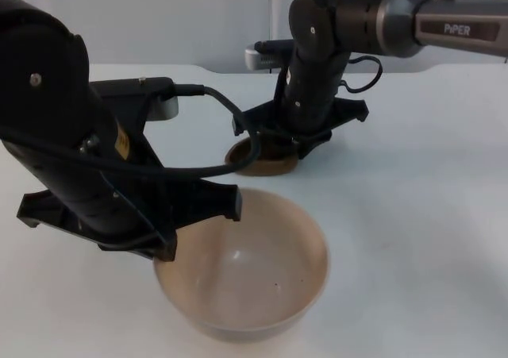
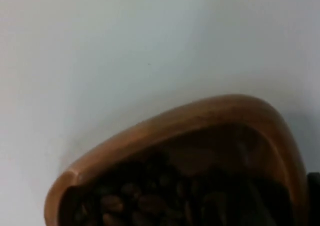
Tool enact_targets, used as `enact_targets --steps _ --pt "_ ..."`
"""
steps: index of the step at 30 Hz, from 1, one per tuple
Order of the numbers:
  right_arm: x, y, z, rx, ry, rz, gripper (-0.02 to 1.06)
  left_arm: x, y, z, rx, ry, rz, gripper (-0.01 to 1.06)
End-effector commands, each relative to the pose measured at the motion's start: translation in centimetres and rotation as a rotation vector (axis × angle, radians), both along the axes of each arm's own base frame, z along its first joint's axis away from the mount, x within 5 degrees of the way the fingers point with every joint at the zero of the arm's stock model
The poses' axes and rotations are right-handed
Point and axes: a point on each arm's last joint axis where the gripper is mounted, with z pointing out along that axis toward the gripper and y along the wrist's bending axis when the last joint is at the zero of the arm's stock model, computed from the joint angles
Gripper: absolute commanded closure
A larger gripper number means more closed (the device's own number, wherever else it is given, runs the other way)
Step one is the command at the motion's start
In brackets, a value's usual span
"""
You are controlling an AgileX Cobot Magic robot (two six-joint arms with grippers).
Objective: Pick up the bowl with the left hand and pour the coffee beans from the cup into the bowl with the right hand.
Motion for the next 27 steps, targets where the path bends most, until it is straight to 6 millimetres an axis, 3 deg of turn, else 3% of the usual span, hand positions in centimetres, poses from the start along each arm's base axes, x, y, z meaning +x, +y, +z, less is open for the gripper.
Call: enact_targets --steps 1,4,11,16,18,26,27 --pt "-0.2 0.2 -0.2 -0.015 -0.001 0.021 0.86 -0.1 0.1 0.0 0.0 0.002 0.007 1.05" --pt "-0.1 0.3 0.0 -0.016 -0.005 0.031 1.02 -0.1 0.1 0.0 0.0 0.002 0.007 1.05" --pt "-0.2 0.2 1.1 -0.016 -0.01 0.03 1.05 -0.1 0.1 0.0 0.0 0.002 0.007 1.05" --pt "-0.2 -0.1 3.5 -0.015 -0.037 0.045 1.05 0.0 0.1 0.0 -0.001 0.001 0.007 1.05" --pt "-0.1 -0.5 5.3 -0.004 -0.057 0.045 1.05 0.0 0.1 0.0 -0.001 0.001 0.007 1.05" --pt "0.3 -4.3 11.1 0.019 -0.023 0.059 1.05 0.0 0.1 0.0 -0.002 0.001 0.009 1.05" --pt "0.3 -4.3 11.1 0.019 -0.023 0.059 1.05 0.0 0.1 0.0 -0.002 0.001 0.009 1.05"
